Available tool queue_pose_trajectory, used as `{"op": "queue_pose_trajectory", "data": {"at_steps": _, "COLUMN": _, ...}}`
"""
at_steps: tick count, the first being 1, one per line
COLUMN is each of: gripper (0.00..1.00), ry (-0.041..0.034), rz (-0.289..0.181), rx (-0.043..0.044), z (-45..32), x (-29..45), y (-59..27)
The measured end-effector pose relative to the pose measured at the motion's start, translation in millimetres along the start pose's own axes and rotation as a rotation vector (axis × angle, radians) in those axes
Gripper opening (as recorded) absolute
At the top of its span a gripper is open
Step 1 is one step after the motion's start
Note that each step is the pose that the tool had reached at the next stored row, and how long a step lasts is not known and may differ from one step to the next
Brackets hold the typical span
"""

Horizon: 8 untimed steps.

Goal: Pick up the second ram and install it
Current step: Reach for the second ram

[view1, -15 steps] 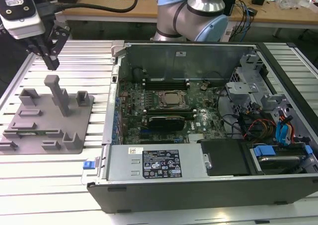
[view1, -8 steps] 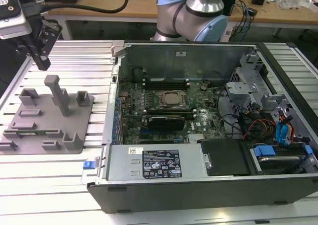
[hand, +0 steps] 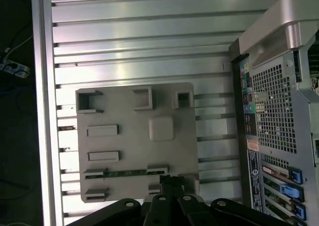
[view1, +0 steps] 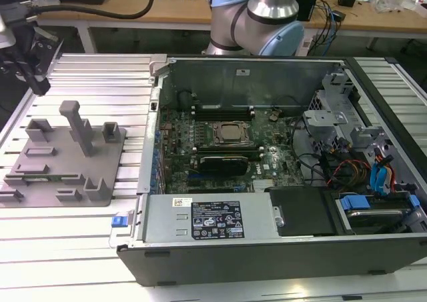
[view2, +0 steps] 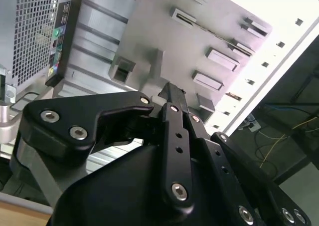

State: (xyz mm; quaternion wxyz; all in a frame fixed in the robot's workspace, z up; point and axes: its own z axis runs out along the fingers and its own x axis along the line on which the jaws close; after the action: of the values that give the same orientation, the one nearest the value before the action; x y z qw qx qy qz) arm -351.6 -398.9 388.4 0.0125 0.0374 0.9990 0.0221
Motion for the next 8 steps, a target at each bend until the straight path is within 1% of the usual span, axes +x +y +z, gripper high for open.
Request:
{"op": "queue_pose_trajectory", "data": {"at_steps": 2, "gripper": 0.08, "ry": 0.0001, "rz": 0.0, "rx": 0.0, "z": 0.1, "x": 9.5, "y": -0.7}}
{"op": "queue_pose_trajectory", "data": {"at_steps": 3, "gripper": 0.08, "ry": 0.0, "rz": 0.0, "rx": 0.0, "z": 0.7, "x": 12.2, "y": -0.9}}
{"op": "queue_pose_trajectory", "data": {"at_steps": 4, "gripper": 0.08, "ry": -0.0001, "rz": 0.0, "rx": -0.0001, "z": 3.0, "x": 16.0, "y": -1.5}}
{"op": "queue_pose_trajectory", "data": {"at_steps": 6, "gripper": 0.08, "ry": 0.0001, "rz": 0.0, "rx": 0.0, "z": 6.1, "x": 17.8, "y": -2.5}}
{"op": "queue_pose_trajectory", "data": {"at_steps": 8, "gripper": 0.08, "ry": 0.0002, "rz": 0.0, "rx": 0.0001, "z": 11.7, "x": 20.8, "y": -4.7}}
